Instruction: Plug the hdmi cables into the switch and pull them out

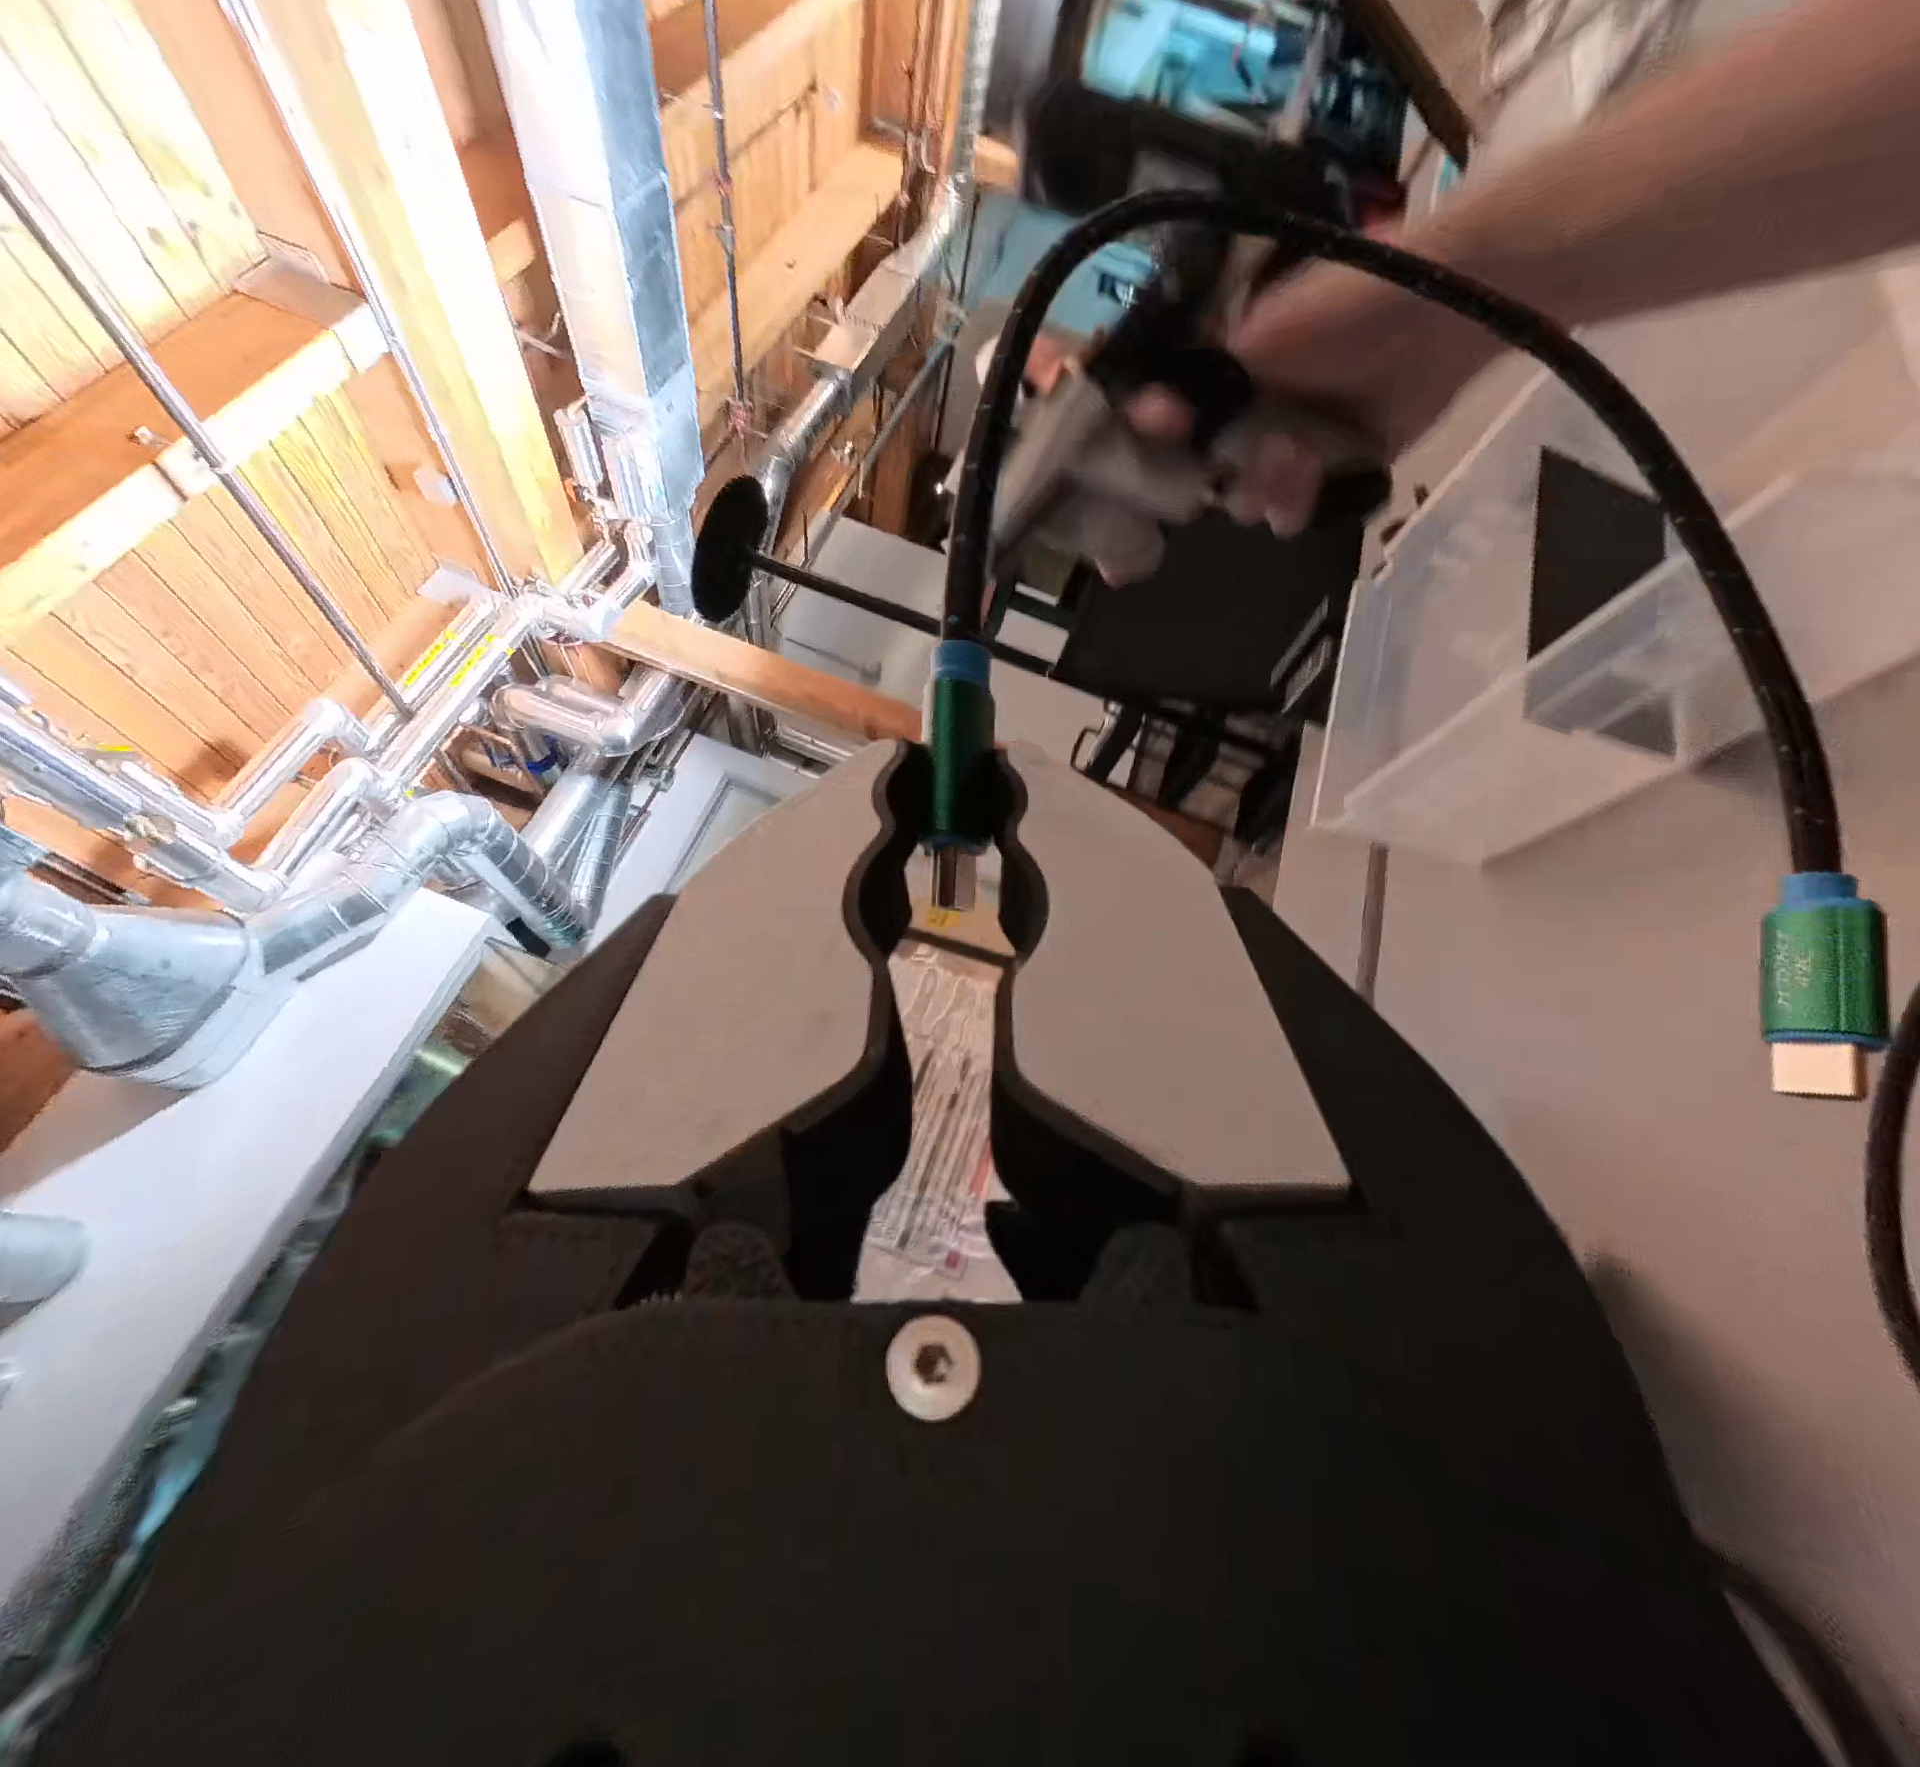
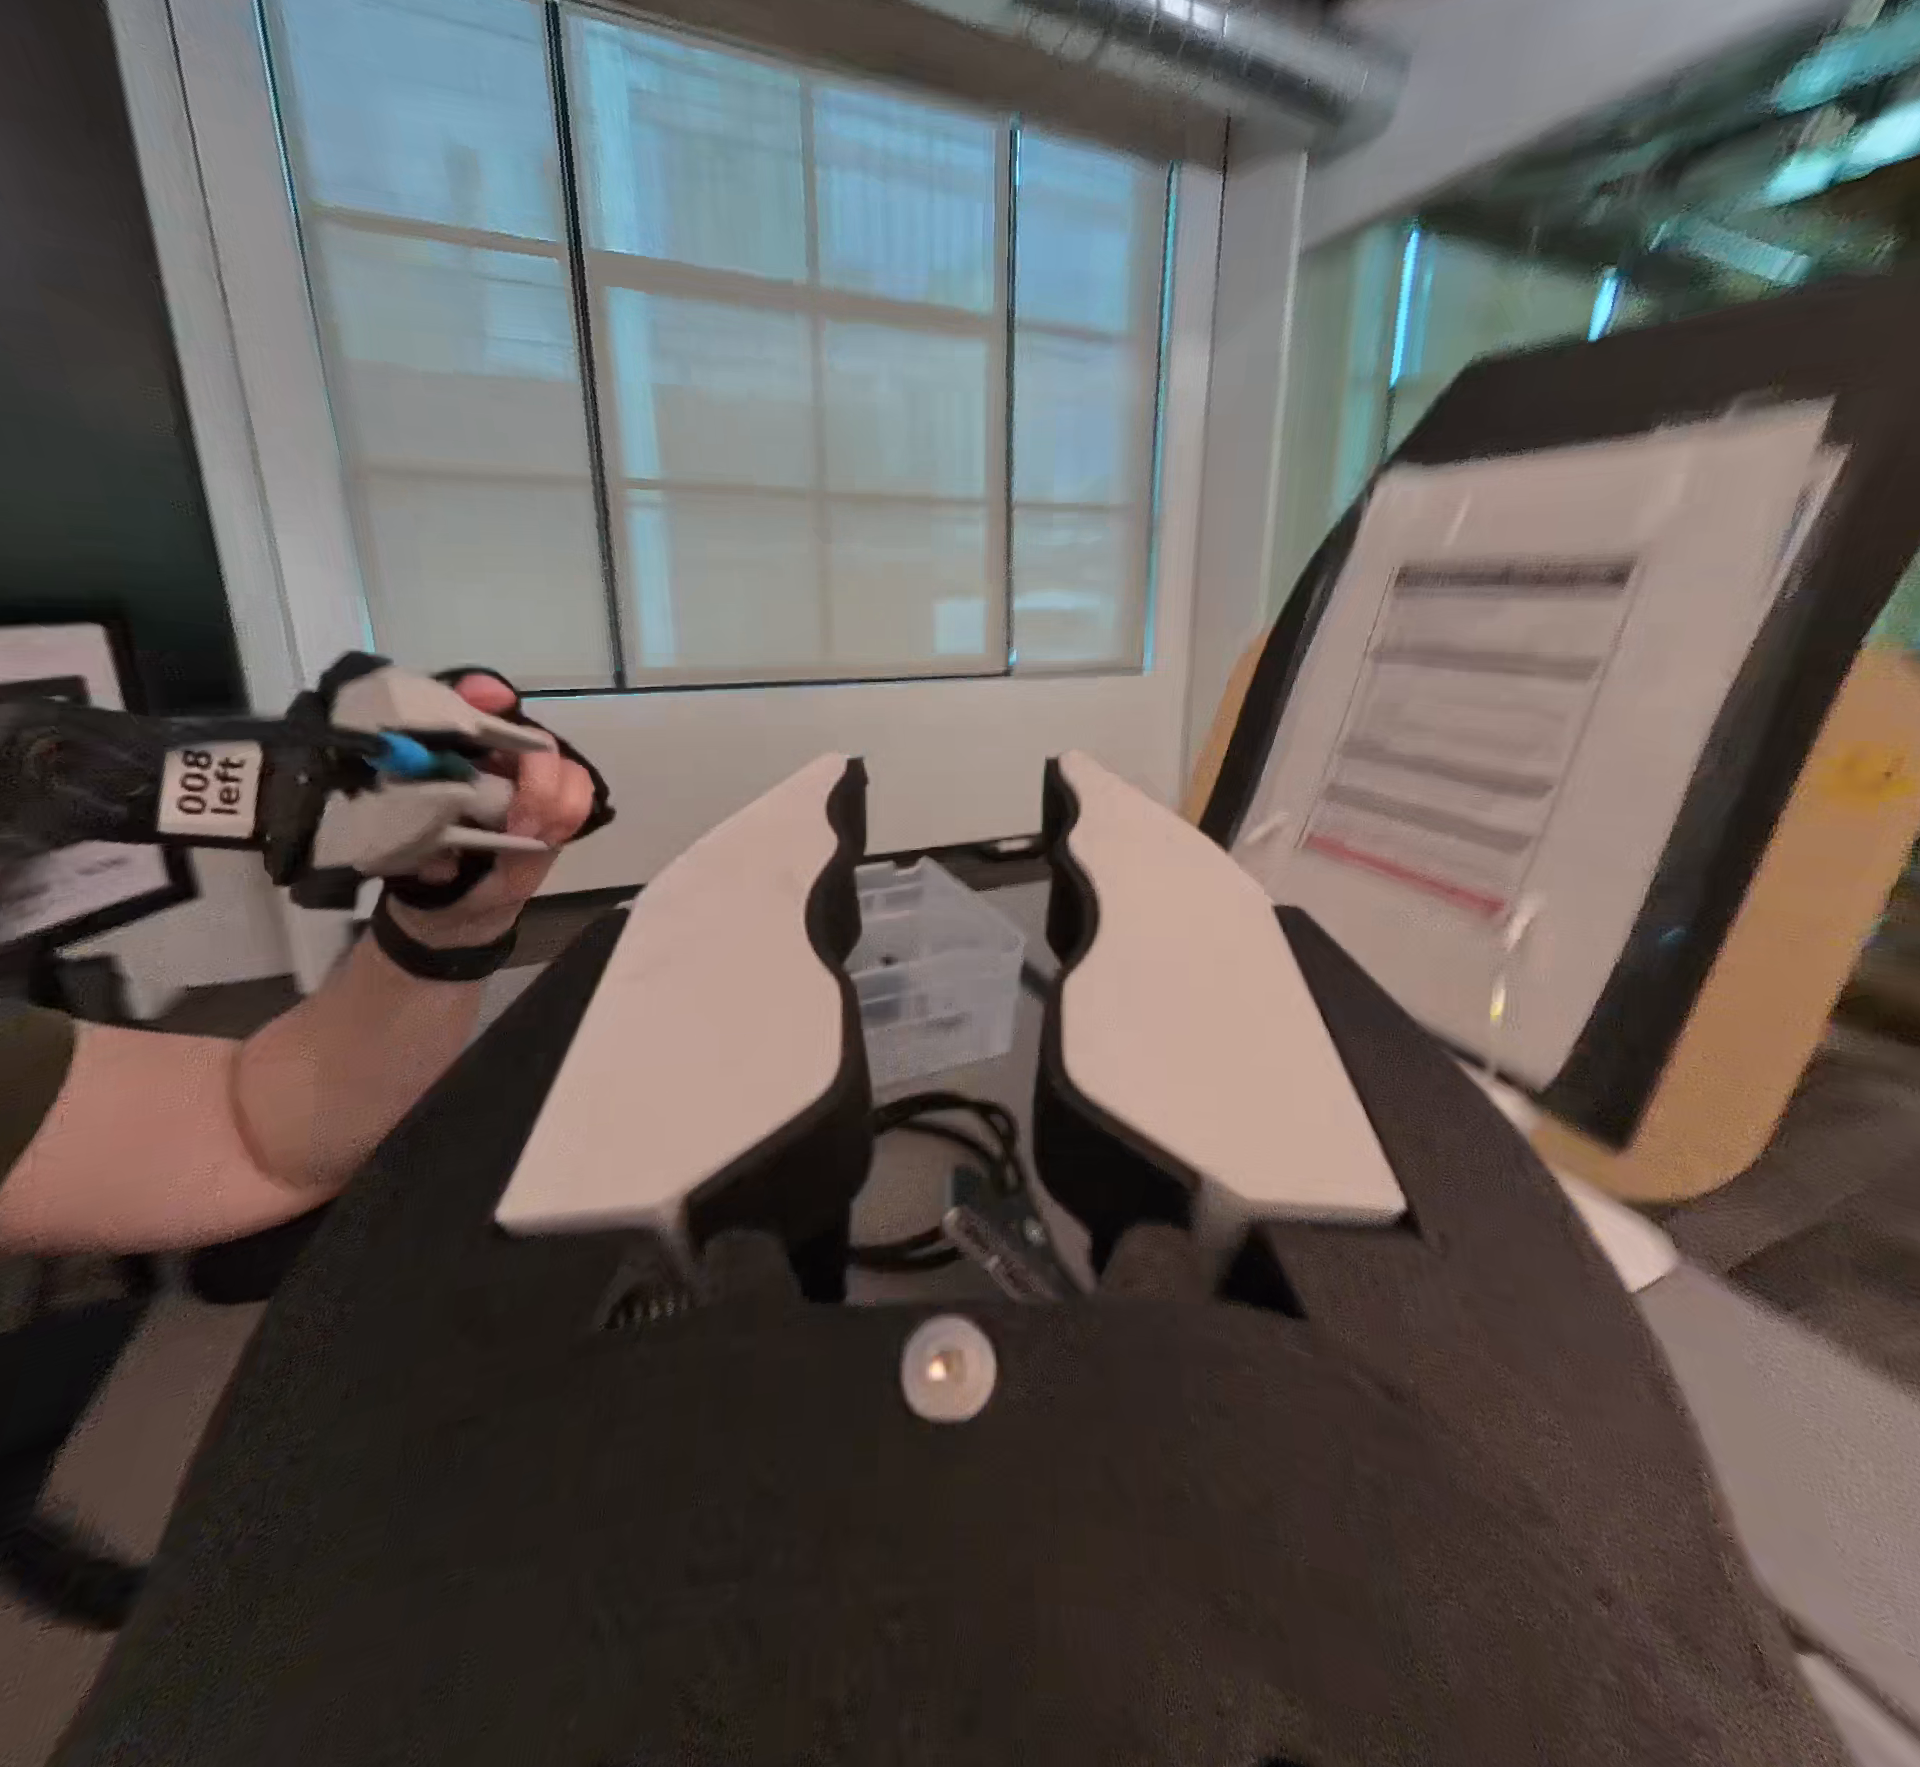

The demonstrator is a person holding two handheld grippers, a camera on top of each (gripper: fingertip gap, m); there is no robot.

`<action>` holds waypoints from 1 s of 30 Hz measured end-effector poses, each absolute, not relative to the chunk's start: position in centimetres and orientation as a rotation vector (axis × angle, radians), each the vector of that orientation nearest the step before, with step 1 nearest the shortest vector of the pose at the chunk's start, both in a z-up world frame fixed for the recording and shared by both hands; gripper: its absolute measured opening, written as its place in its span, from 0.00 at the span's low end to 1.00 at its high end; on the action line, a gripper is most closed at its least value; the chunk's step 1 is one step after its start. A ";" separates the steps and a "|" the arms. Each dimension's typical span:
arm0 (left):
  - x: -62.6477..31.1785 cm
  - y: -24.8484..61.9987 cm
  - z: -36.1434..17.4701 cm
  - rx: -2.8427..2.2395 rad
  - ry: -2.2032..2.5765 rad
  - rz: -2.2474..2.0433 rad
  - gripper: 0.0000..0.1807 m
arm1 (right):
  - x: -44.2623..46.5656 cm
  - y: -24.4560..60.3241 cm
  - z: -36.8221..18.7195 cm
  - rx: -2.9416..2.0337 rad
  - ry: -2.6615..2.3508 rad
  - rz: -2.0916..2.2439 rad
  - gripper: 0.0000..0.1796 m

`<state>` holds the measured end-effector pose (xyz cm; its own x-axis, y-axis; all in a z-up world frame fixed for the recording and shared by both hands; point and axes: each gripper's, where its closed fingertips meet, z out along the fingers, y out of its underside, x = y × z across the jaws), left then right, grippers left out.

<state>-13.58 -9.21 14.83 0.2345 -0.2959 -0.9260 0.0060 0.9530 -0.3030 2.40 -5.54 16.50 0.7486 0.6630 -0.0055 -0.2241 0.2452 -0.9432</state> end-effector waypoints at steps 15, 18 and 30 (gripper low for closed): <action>-12.8 -3.4 13.2 -0.387 1.328 -0.014 0.06 | -12.8 -5.2 13.8 -1.284 -0.736 0.831 0.21; -12.3 -3.2 13.0 -0.445 1.340 -0.042 0.06 | -13.4 -5.7 13.7 -1.284 -0.774 0.795 0.21; -11.7 -2.4 12.5 -0.519 1.347 -0.002 0.06 | -13.4 -4.5 13.9 -1.336 -0.679 0.612 0.12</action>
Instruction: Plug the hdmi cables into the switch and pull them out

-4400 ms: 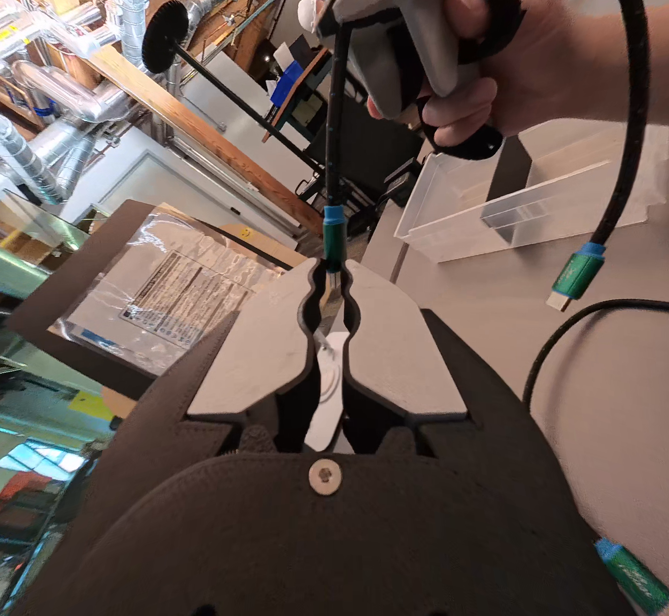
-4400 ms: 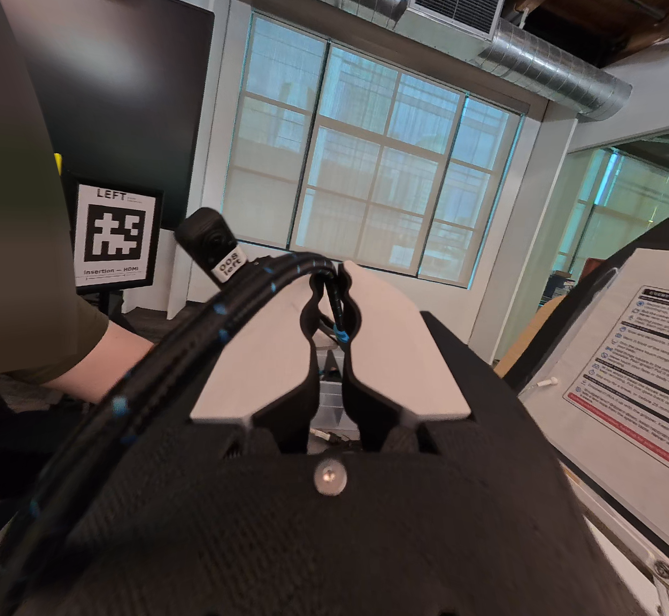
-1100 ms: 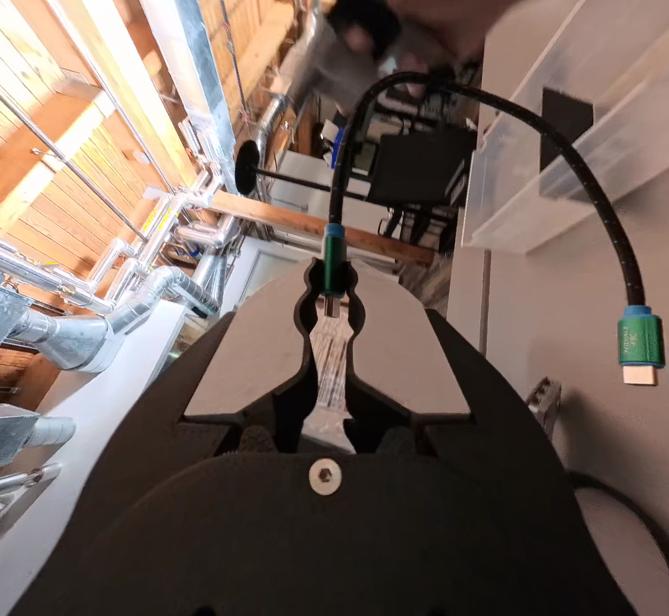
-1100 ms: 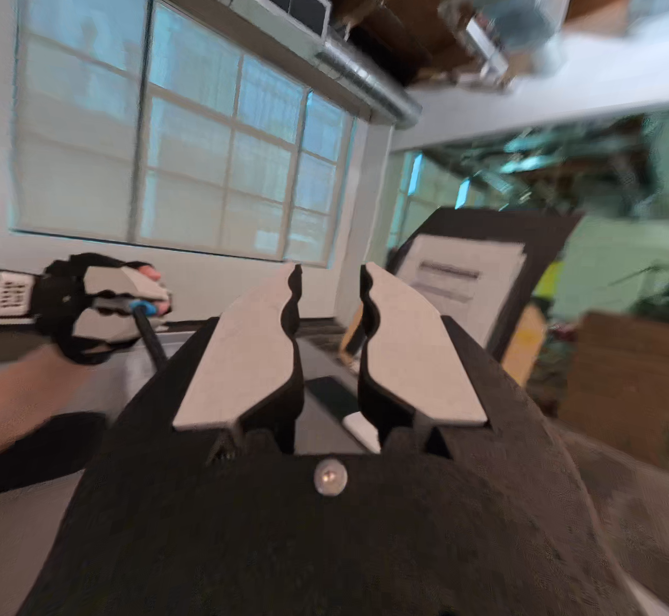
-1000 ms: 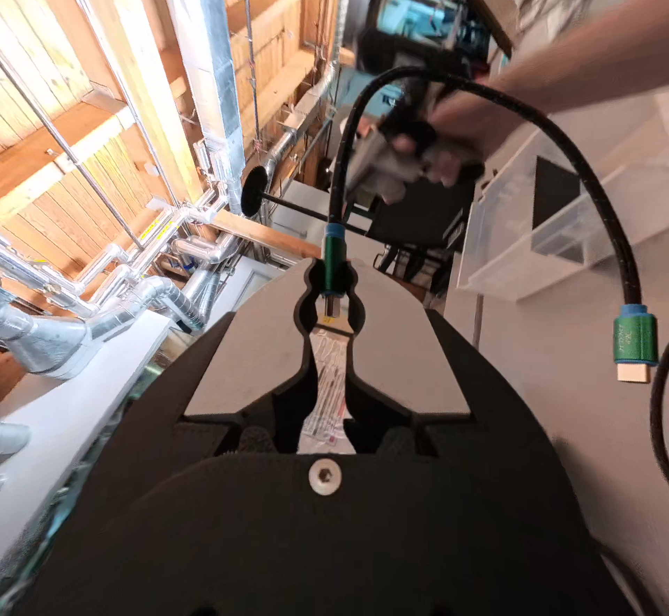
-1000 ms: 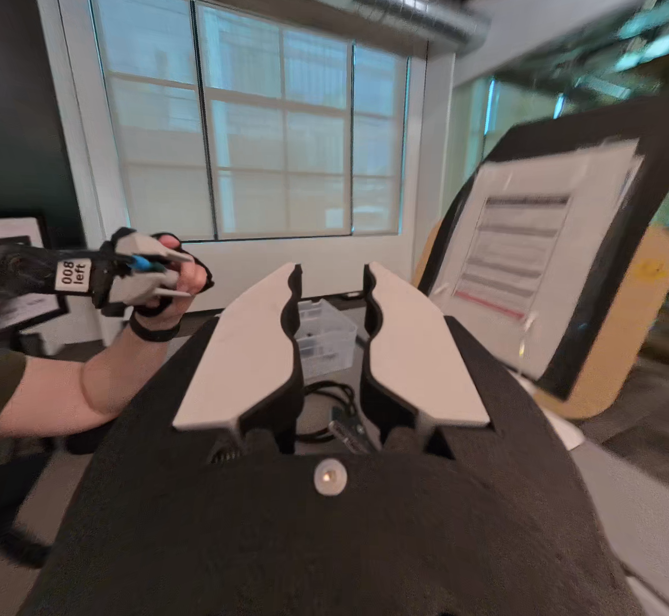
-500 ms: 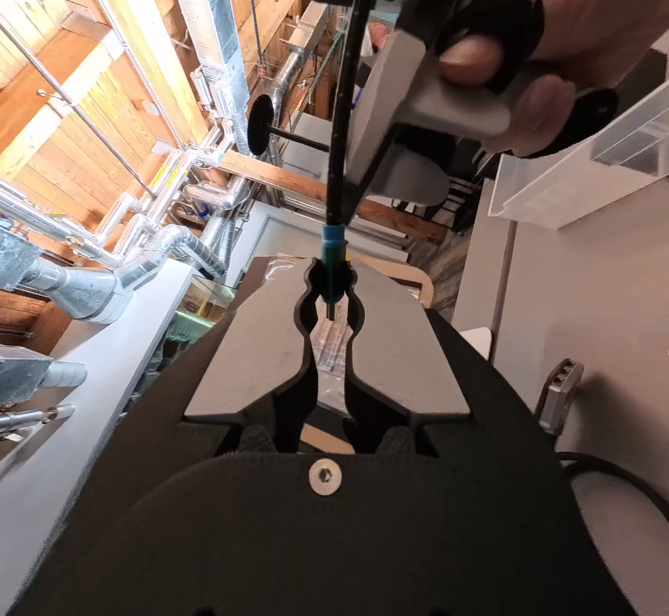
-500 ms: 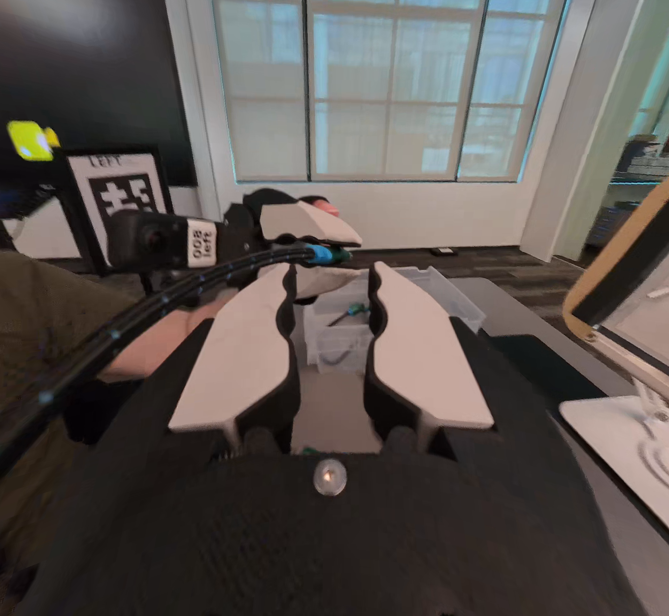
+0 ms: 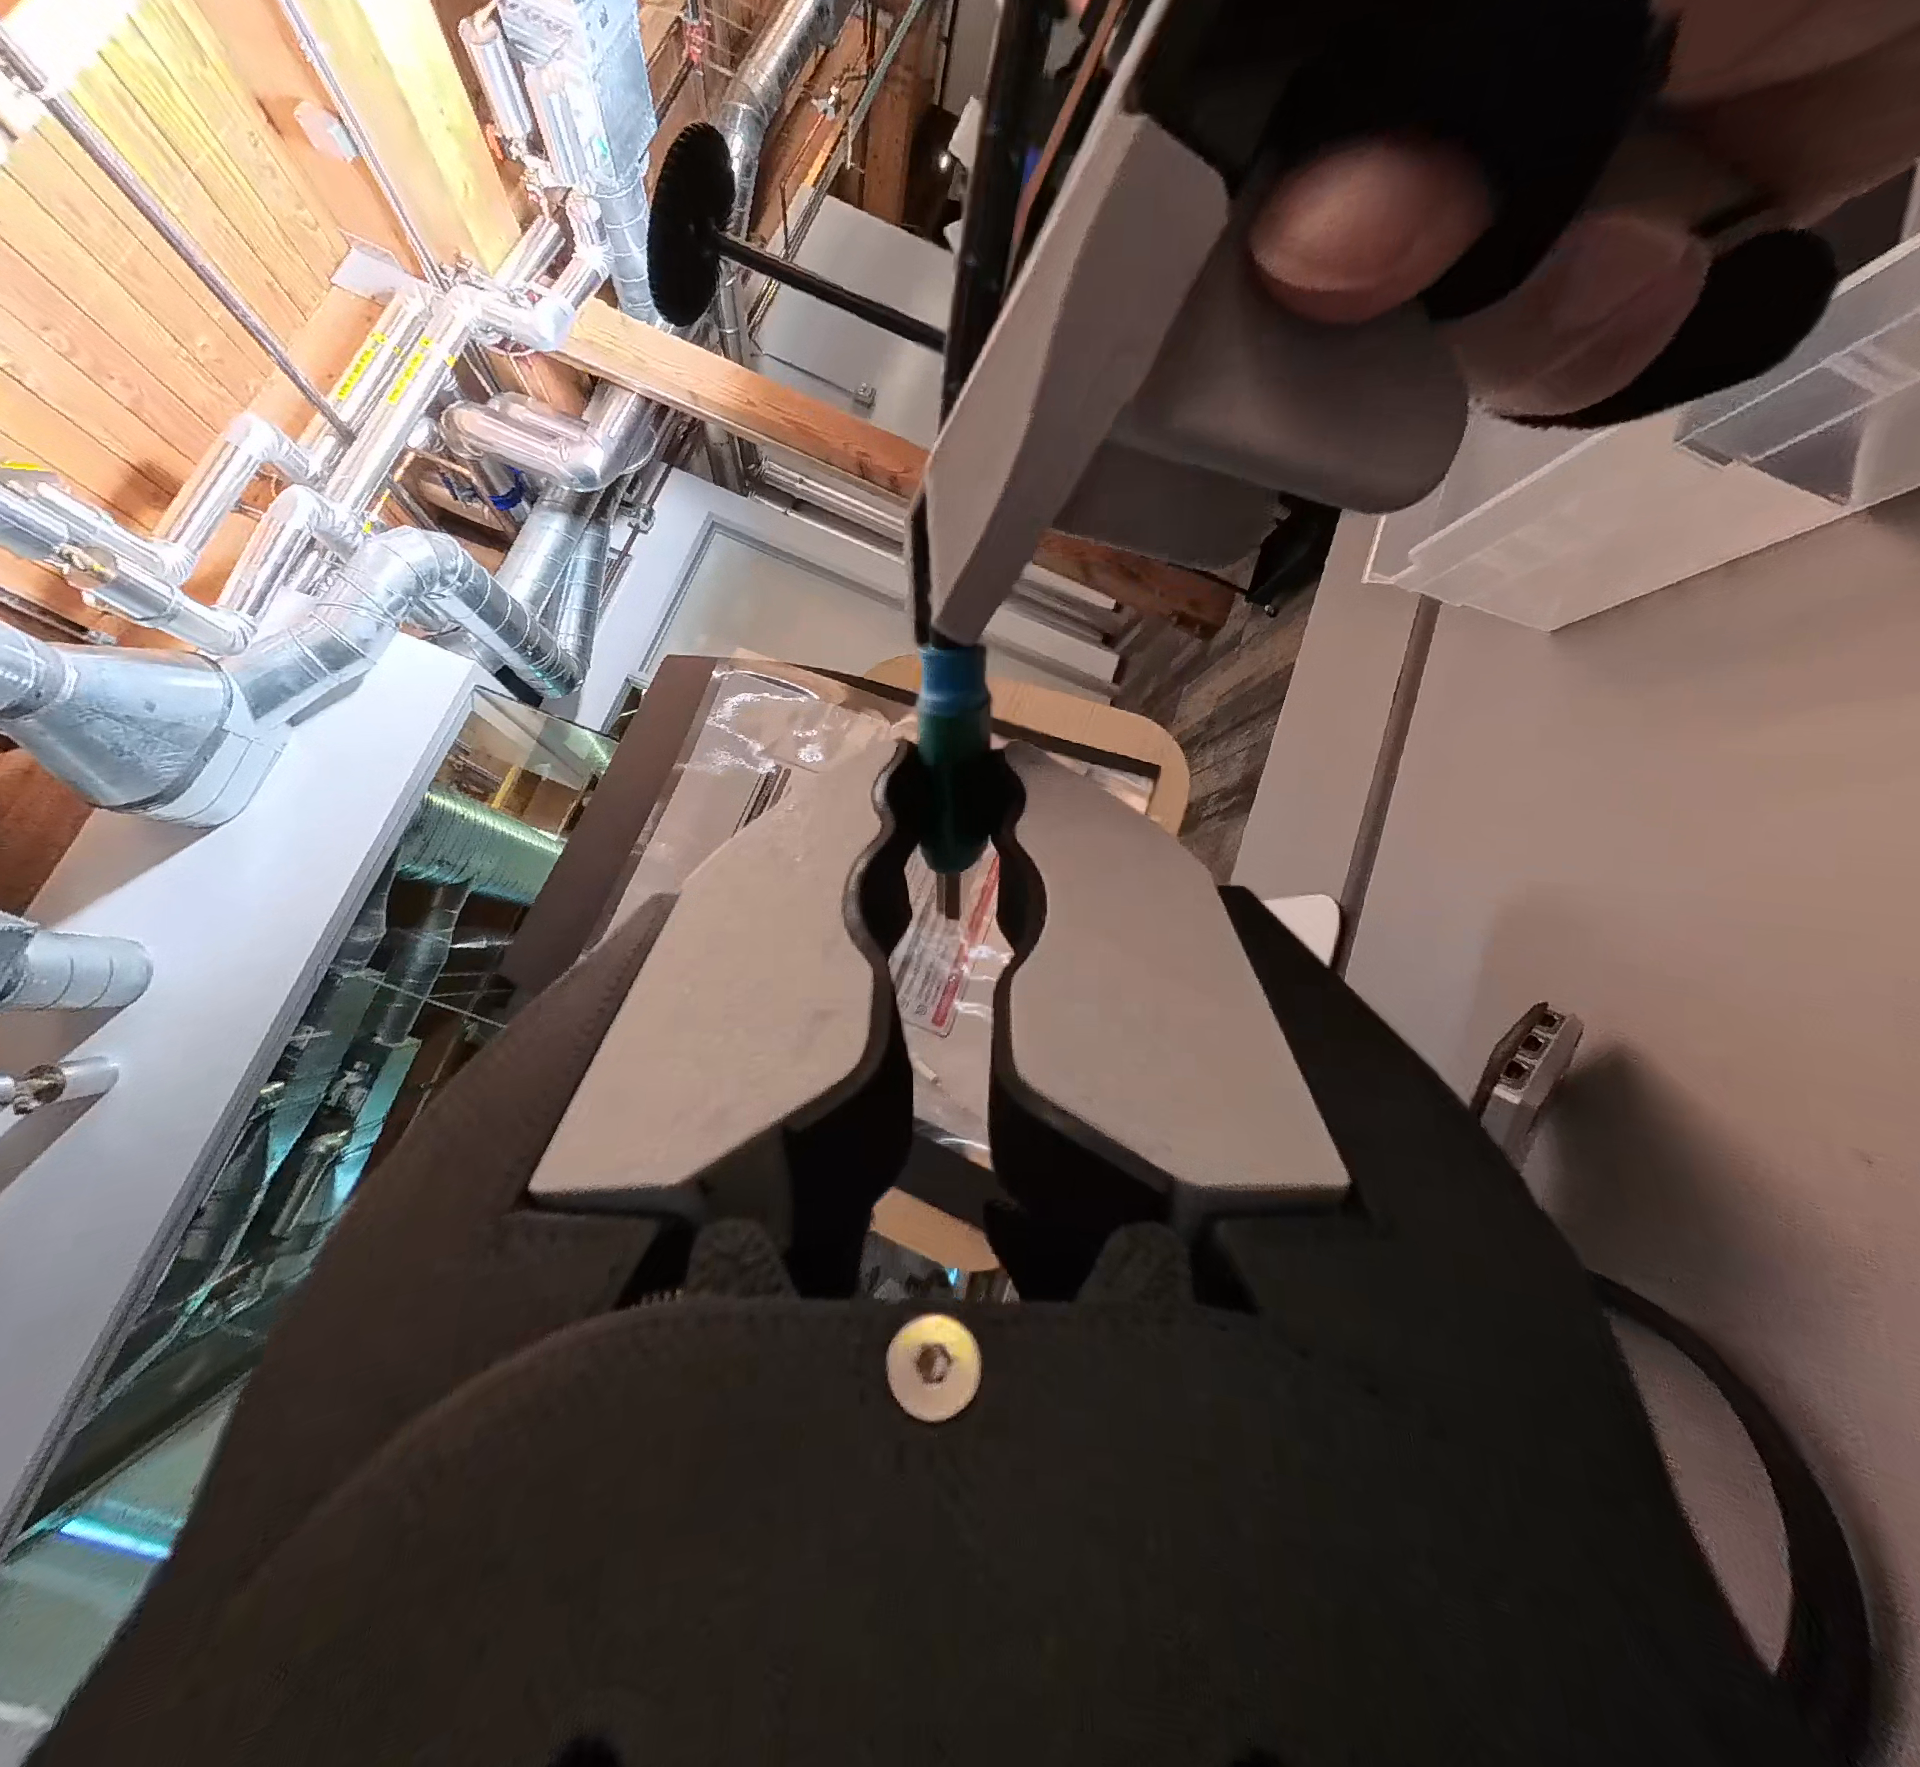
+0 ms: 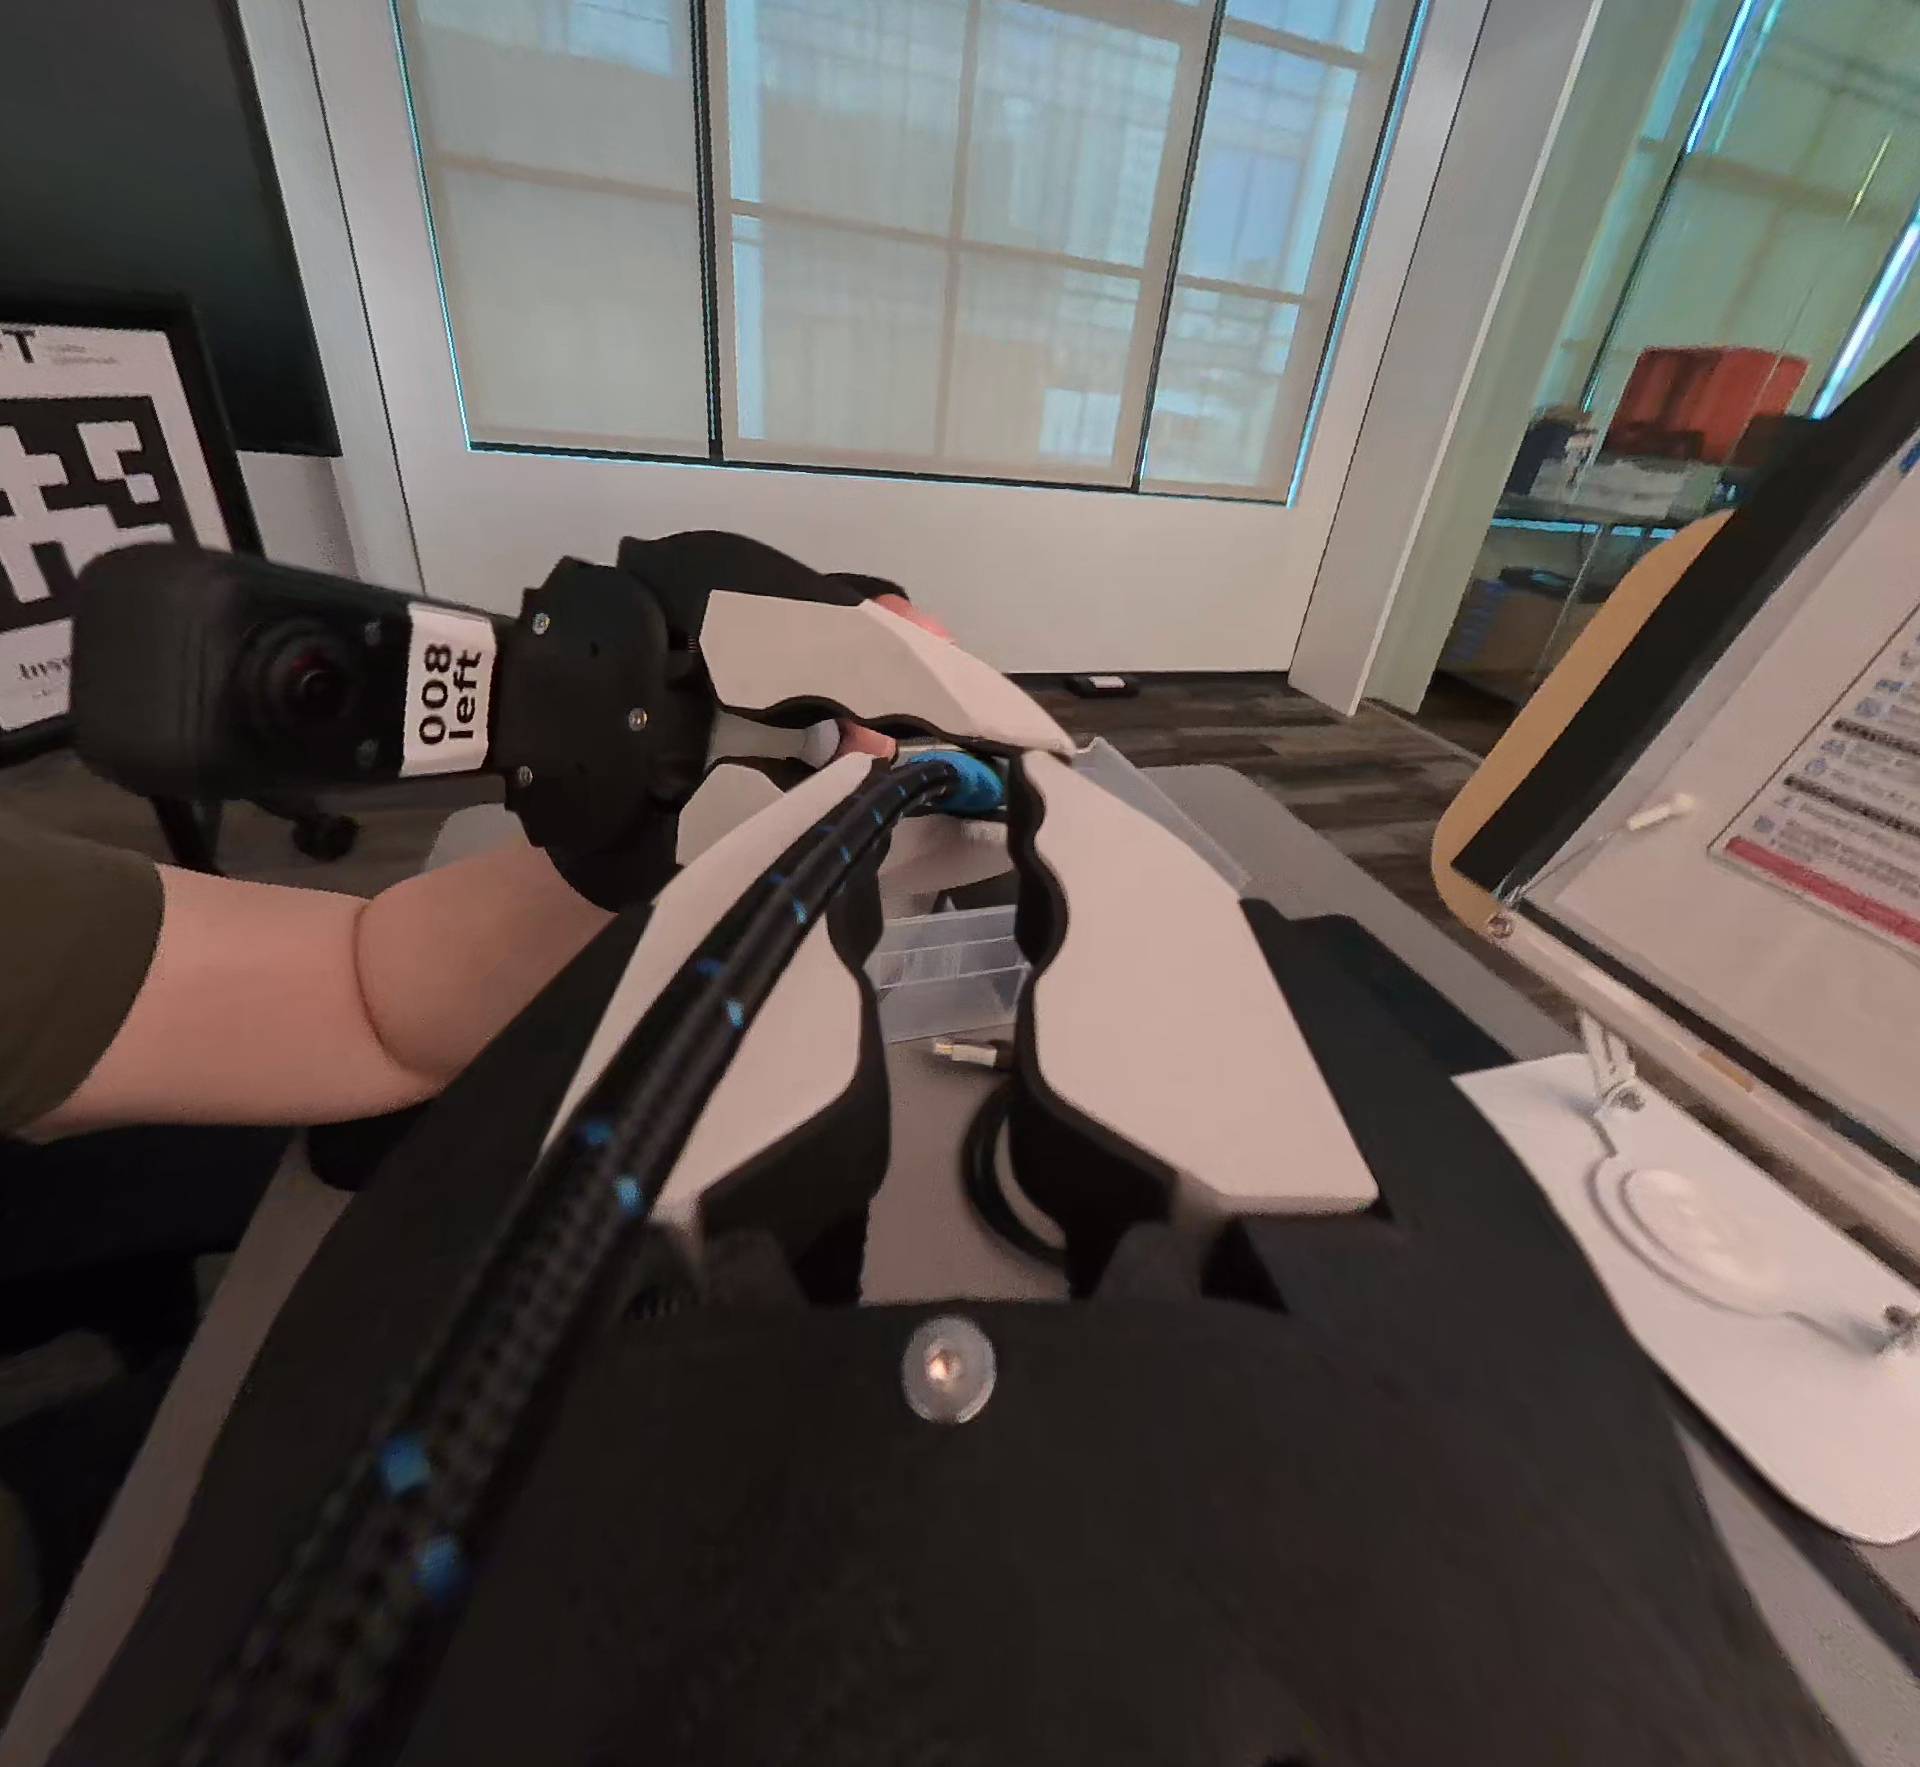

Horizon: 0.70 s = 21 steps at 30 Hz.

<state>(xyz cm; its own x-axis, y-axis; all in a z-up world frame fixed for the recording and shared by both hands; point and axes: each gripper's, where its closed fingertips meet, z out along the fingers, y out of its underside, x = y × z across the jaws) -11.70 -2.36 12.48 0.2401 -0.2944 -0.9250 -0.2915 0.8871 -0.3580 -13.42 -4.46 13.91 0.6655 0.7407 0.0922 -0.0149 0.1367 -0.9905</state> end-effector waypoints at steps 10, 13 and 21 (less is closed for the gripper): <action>-11.6 -0.9 11.9 -0.500 1.342 0.240 0.06 | -12.9 -3.3 12.8 -1.443 -0.564 0.709 0.07; -11.6 -0.8 11.7 -0.490 1.354 0.267 0.06 | -12.8 -3.2 12.6 -1.446 -0.564 0.731 0.07; -11.7 0.0 11.4 -0.482 1.359 0.384 0.07 | -12.9 -2.7 12.2 -1.438 -0.565 0.695 0.07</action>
